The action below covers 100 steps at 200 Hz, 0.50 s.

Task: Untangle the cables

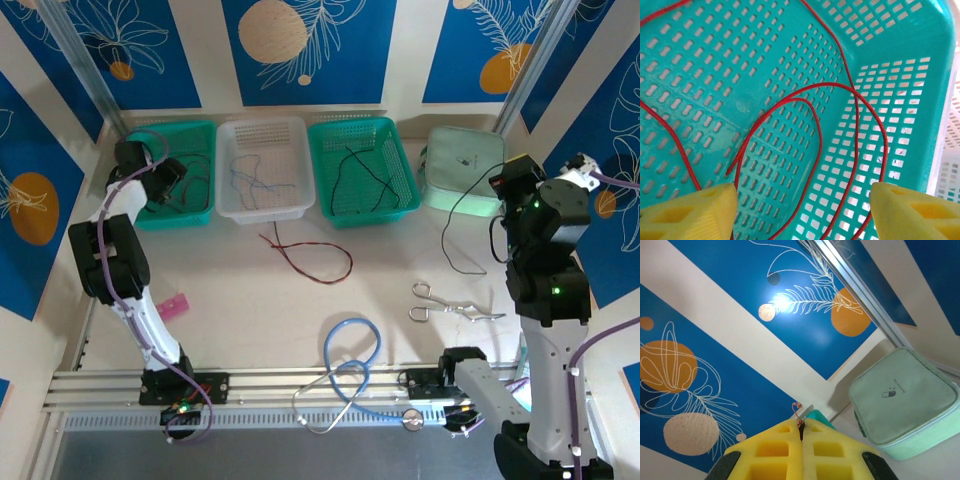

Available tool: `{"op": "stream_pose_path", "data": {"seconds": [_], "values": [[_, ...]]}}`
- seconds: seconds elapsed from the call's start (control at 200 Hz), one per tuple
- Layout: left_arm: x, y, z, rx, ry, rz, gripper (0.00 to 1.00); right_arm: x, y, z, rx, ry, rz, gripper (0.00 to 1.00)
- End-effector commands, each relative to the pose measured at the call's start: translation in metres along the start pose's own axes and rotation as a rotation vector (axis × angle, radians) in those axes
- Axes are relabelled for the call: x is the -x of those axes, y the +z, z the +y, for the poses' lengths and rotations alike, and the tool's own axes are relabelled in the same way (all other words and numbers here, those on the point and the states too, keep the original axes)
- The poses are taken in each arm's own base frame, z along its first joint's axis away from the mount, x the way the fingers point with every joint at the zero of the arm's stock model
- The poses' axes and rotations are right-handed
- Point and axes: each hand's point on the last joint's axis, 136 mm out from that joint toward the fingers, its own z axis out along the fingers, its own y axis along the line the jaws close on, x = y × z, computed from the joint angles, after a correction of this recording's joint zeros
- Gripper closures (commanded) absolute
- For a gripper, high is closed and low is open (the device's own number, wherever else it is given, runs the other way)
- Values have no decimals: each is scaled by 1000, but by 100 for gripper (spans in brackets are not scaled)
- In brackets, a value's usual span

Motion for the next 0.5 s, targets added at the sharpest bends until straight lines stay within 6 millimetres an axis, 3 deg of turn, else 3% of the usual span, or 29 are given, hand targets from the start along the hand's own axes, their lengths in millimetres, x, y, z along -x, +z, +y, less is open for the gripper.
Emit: {"op": "stream_pose_path", "data": {"seconds": [0.0,0.085,0.25,0.495], "values": [[27,-43,-33,25,158,-140,26,12,-6,21,76,-1,-18,100],[38,-64,-39,90,227,-219,23,14,-8,31,112,-13,-10,100],[51,-106,-63,265,537,-398,0,18,-13,52,175,-57,22,100],[42,-111,-71,252,612,-384,1,25,-18,76,247,-77,30,100]]}}
